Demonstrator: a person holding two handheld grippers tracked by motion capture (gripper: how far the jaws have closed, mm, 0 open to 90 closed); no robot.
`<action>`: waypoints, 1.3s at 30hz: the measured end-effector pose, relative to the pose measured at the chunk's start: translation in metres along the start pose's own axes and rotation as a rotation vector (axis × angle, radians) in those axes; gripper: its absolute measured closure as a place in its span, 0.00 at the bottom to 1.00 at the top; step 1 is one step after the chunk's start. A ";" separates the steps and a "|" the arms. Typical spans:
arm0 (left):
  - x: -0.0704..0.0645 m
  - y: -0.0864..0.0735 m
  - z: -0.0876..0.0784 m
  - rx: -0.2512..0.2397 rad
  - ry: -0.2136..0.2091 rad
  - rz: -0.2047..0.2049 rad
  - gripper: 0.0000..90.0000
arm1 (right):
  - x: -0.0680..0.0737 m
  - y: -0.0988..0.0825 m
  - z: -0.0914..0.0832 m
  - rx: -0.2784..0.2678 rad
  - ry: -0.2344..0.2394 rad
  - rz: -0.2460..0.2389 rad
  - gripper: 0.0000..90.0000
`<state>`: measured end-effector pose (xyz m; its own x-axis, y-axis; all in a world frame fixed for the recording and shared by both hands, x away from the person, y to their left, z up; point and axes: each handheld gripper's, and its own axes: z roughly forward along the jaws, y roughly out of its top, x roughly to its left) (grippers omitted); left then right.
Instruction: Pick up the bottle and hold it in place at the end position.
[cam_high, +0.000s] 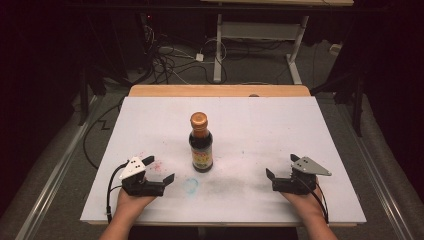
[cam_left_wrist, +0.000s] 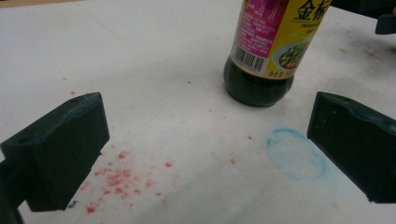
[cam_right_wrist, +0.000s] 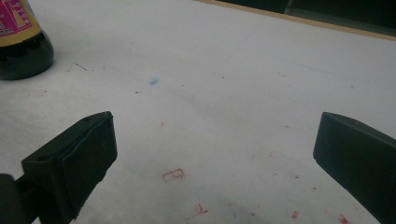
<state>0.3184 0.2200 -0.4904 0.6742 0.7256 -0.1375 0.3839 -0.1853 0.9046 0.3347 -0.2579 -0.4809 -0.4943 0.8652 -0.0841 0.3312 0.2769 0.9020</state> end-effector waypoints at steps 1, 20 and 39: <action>0.000 0.000 0.000 0.000 0.000 0.000 0.00 | 0.000 0.000 0.000 0.000 0.000 0.000 0.00; -0.049 0.054 0.046 0.006 -0.081 0.066 0.00 | 0.000 0.000 -0.001 -0.008 0.002 0.003 0.01; -0.047 0.084 0.072 -0.019 -0.064 0.076 0.30 | 0.000 -0.001 -0.001 -0.014 0.000 -0.004 0.01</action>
<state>0.3639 0.1225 -0.4367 0.7401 0.6661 -0.0929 0.3182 -0.2252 0.9209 0.3335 -0.2587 -0.4809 -0.4956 0.8641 -0.0877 0.3182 0.2746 0.9074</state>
